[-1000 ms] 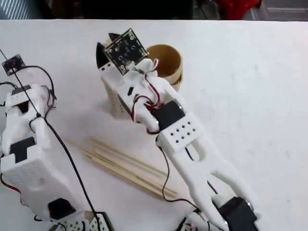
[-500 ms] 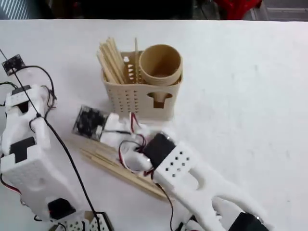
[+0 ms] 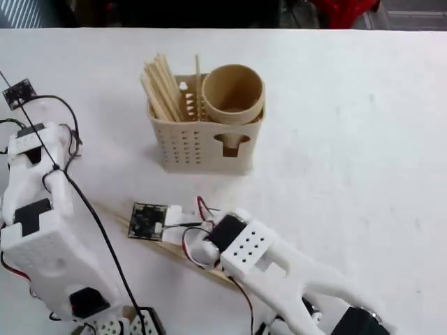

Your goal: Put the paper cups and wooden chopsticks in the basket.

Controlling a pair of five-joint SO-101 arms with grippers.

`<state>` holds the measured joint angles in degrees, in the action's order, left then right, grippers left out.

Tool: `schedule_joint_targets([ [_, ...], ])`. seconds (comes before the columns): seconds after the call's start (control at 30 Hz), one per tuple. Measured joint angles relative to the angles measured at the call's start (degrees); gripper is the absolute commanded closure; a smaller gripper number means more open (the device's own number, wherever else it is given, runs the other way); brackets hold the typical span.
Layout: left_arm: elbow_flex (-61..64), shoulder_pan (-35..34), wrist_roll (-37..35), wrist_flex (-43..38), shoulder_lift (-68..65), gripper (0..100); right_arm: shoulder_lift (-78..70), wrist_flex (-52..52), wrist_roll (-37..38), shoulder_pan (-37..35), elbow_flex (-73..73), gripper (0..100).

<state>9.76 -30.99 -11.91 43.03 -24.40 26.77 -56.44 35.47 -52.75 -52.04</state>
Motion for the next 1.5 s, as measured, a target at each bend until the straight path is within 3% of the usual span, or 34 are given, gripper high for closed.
schedule_joint_targets([
  [0.33,0.0,0.0,0.0,0.0,0.0,88,-16.9,0.3,0.0,-1.1,5.0,81.7],
  [0.6,0.0,0.0,0.0,0.0,0.0,88,-28.1,2.5,4.2,14.6,14.6,81.7],
  [0.73,0.0,0.0,0.0,0.3,0.0,88,-29.7,2.6,4.7,17.1,16.2,81.8],
  [0.9,-6.1,0.0,0.7,13.2,1.2,88,-21.5,3.2,4.2,20.0,12.7,81.8],
  [1.1,-21.7,-3.7,18.7,36.0,11.6,88,3.3,-1.8,0.6,20.7,4.3,81.7],
  [1.27,-29.4,-3.2,43.4,56.2,21.5,88,22.4,-14.6,-0.1,22.9,3.9,81.7],
  [1.37,-23.9,-1.3,56.4,58.5,26.9,90,26.5,-19.2,-0.8,31.5,3.5,81.7],
  [1.5,-6.9,5.3,67.0,59.1,35.7,91,27.4,-20.3,-1.0,47.6,1.6,81.7],
])
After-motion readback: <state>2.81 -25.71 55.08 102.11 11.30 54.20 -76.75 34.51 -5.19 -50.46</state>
